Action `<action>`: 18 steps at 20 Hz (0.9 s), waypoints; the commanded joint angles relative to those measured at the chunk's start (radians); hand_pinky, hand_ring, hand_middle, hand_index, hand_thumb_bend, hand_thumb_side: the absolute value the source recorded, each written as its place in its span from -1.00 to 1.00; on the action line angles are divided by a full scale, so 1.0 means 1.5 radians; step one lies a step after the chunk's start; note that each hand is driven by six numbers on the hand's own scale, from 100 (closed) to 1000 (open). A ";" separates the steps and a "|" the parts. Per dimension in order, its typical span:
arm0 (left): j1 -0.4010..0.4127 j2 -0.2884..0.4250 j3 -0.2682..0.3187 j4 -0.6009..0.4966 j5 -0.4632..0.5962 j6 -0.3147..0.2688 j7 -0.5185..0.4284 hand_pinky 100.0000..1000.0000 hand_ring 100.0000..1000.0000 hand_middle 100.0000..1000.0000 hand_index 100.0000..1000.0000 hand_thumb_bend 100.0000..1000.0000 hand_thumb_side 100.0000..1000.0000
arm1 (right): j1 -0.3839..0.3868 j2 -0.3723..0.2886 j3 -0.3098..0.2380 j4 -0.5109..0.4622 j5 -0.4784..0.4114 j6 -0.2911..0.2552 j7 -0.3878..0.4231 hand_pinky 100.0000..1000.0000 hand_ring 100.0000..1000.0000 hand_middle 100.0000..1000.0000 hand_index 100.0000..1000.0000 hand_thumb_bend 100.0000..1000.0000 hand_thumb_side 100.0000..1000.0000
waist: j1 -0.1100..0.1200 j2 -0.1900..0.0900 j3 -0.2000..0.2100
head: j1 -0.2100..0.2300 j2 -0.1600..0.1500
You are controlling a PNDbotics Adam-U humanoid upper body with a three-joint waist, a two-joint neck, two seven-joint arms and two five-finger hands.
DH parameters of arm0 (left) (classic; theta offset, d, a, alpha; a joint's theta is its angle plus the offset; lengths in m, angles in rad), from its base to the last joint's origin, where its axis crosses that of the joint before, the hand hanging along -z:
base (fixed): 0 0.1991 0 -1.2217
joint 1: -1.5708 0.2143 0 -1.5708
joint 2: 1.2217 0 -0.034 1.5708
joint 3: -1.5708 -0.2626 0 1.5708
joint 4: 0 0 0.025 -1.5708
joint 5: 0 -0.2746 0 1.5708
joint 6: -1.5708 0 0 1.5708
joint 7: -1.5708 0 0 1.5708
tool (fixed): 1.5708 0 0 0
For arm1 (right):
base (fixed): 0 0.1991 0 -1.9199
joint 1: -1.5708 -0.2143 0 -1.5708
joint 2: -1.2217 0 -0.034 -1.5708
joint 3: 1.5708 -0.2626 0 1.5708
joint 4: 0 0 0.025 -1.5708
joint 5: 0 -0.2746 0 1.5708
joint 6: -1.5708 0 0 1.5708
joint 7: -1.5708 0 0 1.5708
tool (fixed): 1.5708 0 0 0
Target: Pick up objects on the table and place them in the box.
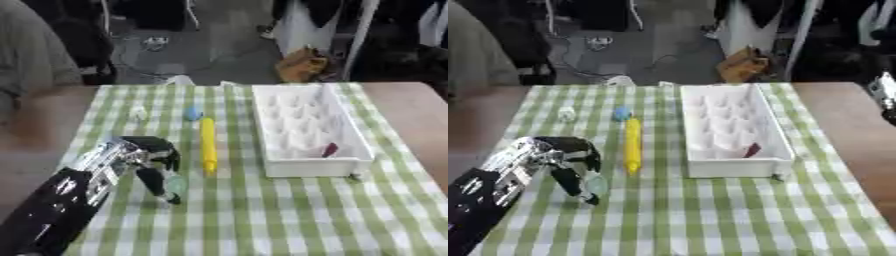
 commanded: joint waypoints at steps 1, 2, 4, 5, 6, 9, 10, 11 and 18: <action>-0.012 0.006 0.002 -0.001 -0.006 -0.001 0.005 0.42 0.46 0.13 0.44 0.30 -0.24 | -0.012 -0.018 -0.003 -0.008 0.000 -0.001 0.001 0.43 0.51 0.52 0.88 -0.63 0.00 | -0.009 0.002 0.000 | -0.003 -0.007; -0.012 0.006 0.002 0.002 -0.008 -0.001 0.006 0.42 0.46 0.13 0.44 0.30 -0.24 | -0.012 -0.018 -0.003 -0.008 0.000 0.000 0.001 0.43 0.51 0.52 0.88 -0.63 0.00 | -0.009 0.002 0.000 | -0.002 -0.008; -0.012 0.004 0.004 0.006 -0.011 0.000 0.008 0.42 0.46 0.12 0.44 0.29 -0.27 | -0.012 -0.017 -0.003 -0.008 -0.001 0.000 0.001 0.43 0.51 0.52 0.88 -0.63 0.00 | -0.009 0.002 0.000 | -0.002 -0.008; -0.013 0.003 0.004 0.008 -0.012 0.000 0.010 0.41 0.45 0.12 0.44 0.28 -0.28 | -0.012 -0.017 -0.003 -0.008 -0.001 0.000 0.001 0.43 0.51 0.52 0.88 -0.63 0.00 | -0.009 0.002 0.000 | -0.003 -0.009; -0.013 0.002 0.005 0.010 -0.012 0.000 0.012 0.41 0.45 0.12 0.44 0.28 -0.28 | -0.012 -0.017 -0.002 -0.009 -0.001 -0.001 0.001 0.43 0.51 0.52 0.88 -0.63 0.00 | -0.009 0.002 0.000 | -0.003 -0.009; -0.013 -0.001 0.004 0.015 -0.014 0.001 0.018 0.41 0.45 0.11 0.44 0.27 -0.29 | -0.012 -0.017 -0.002 -0.008 -0.001 -0.001 0.002 0.43 0.51 0.52 0.88 -0.63 0.00 | -0.009 0.002 0.000 | -0.003 -0.009; -0.013 -0.002 0.004 0.017 -0.015 0.001 0.019 0.41 0.45 0.11 0.44 0.27 -0.29 | -0.012 -0.017 -0.002 -0.009 -0.001 -0.001 0.002 0.43 0.51 0.52 0.88 -0.63 0.00 | -0.009 0.002 0.000 | -0.003 -0.010; -0.013 -0.003 0.004 0.018 -0.015 0.002 0.021 0.40 0.44 0.10 0.43 0.25 -0.30 | -0.012 -0.017 -0.002 -0.009 -0.001 -0.001 0.002 0.43 0.51 0.52 0.88 -0.63 0.00 | -0.009 0.002 0.000 | -0.003 -0.010; -0.017 -0.011 0.004 0.027 -0.023 0.009 0.046 0.38 0.42 0.08 0.42 0.27 -0.26 | -0.012 -0.016 -0.002 -0.009 -0.002 -0.001 0.002 0.43 0.51 0.52 0.88 -0.63 0.00 | -0.009 0.002 -0.001 | -0.003 -0.011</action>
